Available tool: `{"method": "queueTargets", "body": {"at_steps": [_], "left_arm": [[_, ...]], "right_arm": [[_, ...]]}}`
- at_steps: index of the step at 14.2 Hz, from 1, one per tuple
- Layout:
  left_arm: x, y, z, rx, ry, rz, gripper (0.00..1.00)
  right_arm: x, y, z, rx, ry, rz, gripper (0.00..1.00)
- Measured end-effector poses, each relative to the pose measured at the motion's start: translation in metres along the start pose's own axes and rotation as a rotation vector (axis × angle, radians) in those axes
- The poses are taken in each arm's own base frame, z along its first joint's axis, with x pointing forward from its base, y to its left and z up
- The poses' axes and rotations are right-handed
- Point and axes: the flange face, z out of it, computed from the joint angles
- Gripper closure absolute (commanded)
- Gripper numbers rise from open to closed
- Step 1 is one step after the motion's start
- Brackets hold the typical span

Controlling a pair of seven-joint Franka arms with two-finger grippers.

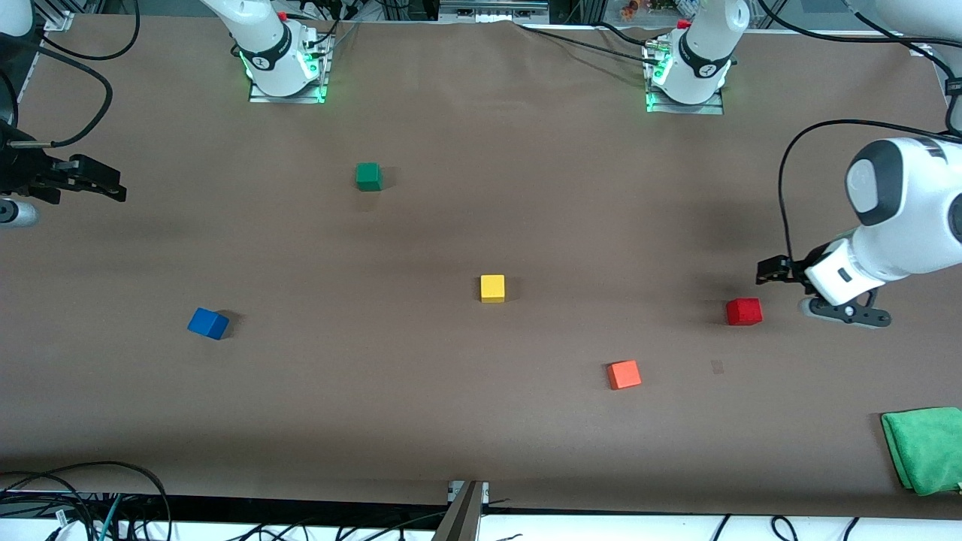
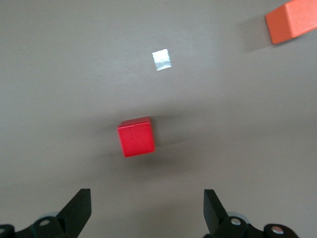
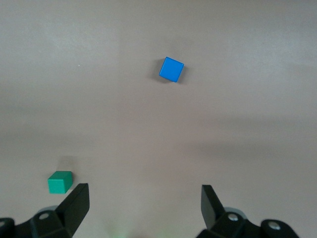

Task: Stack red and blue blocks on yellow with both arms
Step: 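Lower the left gripper over the red block and close on it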

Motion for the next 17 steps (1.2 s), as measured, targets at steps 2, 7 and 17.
{"method": "queueTargets", "body": {"at_steps": [2,7,17], "left_arm": [[0.005,0.028,0.001,0.012,-0.004,-0.026,0.00],[0.000,0.021,0.006,0.031,-0.019,-0.037,0.00],[0.015,-0.033,0.094,0.063,0.058,-0.002,0.00]], "right_arm": [[0.000,0.000,0.000,0.000,0.000,0.000,0.00],[0.000,0.000,0.000,0.000,0.000,0.000,0.00],[0.000,0.000,0.000,0.000,0.001,0.000,0.00]]}}
